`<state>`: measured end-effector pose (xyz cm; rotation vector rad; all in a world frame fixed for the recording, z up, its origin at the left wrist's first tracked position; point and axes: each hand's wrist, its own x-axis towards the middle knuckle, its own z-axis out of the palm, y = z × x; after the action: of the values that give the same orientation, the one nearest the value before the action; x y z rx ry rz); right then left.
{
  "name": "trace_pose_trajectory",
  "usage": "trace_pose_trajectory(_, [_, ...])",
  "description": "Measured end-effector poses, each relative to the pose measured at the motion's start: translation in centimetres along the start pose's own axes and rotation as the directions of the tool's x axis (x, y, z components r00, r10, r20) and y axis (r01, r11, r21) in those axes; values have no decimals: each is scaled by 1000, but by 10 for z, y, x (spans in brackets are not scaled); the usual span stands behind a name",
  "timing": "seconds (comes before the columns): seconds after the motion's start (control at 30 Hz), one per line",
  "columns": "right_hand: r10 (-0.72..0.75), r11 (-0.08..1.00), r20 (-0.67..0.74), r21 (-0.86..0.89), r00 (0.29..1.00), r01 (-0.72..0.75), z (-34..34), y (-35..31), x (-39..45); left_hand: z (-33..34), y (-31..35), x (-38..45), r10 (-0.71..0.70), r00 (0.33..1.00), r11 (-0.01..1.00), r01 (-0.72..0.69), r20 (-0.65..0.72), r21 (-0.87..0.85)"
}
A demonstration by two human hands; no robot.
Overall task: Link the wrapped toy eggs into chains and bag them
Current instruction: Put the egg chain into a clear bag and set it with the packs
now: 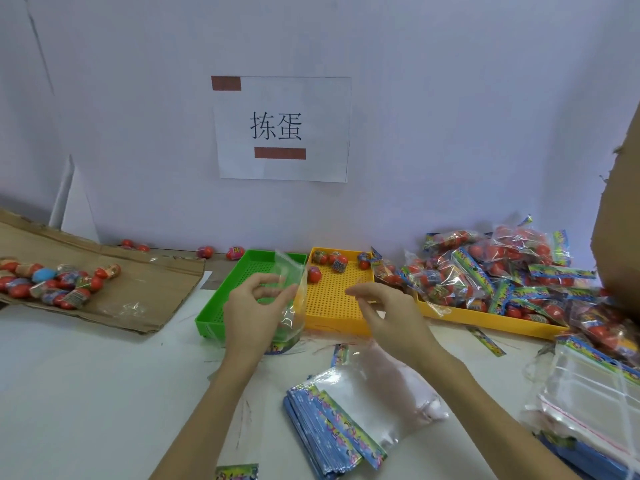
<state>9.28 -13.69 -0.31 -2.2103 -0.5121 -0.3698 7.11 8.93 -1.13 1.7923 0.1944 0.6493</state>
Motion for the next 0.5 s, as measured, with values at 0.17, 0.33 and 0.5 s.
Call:
trace_pose_trajectory(0.17, [21, 986, 187, -168, 982, 11, 31, -15, 60, -1, -4, 2, -35, 999, 996, 36, 14, -80])
trace_pose_trajectory(0.33, [118, 954, 322, -299, 939, -17, 67, -19, 103, -1, -4, -1, -28, 999, 997, 30, 33, -76])
trace_pose_trajectory(0.5, [133, 941, 218, -333, 967, -54, 85, -16, 103, 4, -2, -2, -14, 998, 999, 17, 62, -52])
